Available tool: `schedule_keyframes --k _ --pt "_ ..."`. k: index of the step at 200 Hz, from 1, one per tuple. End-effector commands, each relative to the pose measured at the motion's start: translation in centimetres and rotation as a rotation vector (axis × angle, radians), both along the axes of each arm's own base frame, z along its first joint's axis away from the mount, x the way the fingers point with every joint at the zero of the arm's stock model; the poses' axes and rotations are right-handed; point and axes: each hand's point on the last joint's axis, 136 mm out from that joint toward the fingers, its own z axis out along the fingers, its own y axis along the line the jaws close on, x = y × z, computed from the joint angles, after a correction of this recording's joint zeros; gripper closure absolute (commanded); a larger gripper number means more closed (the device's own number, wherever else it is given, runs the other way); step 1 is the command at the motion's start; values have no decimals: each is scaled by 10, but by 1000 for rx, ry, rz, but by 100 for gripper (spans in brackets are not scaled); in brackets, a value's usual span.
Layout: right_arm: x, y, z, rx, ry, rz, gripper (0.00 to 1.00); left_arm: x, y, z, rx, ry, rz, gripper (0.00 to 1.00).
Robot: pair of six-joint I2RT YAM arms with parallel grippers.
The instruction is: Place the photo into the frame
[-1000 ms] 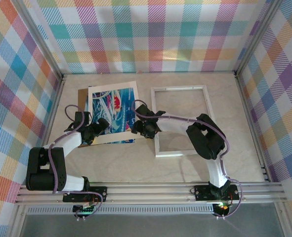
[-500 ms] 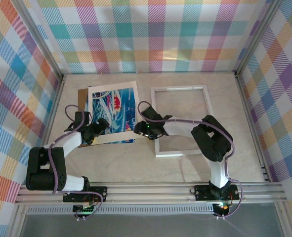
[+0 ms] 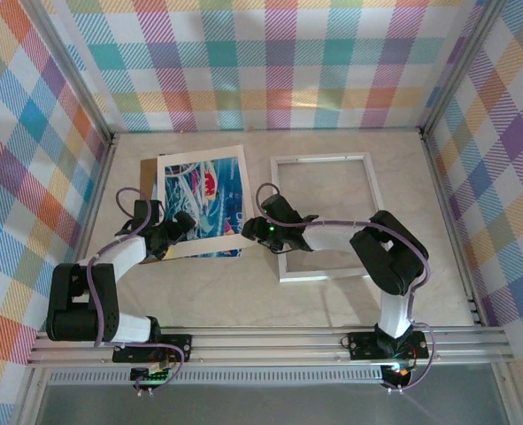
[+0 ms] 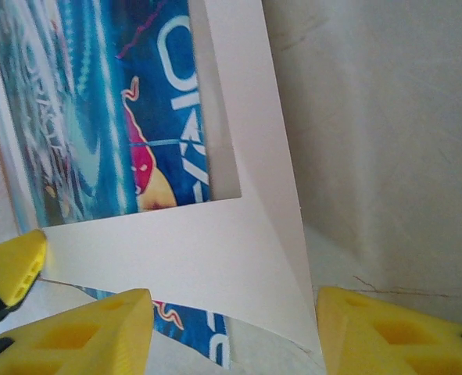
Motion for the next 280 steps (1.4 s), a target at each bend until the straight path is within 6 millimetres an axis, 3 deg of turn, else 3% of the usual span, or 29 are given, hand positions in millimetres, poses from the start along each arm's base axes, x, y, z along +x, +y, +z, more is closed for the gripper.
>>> schedule_keyframes --k 1,76,117,155,192,216,254,280 --pt "0 23 35 148 -63 35 44 -9 -3 -12 -23 58 -16 0" --pt "-2 25 32 163 -59 60 56 -10 -3 -14 -24 60 -19 0" --pt "4 16 22 100 -43 25 63 -10 -3 -13 -23 57 -18 0" --pt "20 13 17 55 -21 -2 75 -10 -3 -13 -26 56 -19 0" --pt "22 8 19 35 -20 -12 93 -8 -2 -7 -18 45 -18 0" --pt "24 1 32 28 -64 -7 100 1 -8 15 -44 1 -46 0" --pt "28 -16 72 15 -170 24 100 18 -18 78 -73 -133 -87 0" --pt "22 -36 95 -21 -209 36 100 12 -20 107 -53 -165 -100 0"
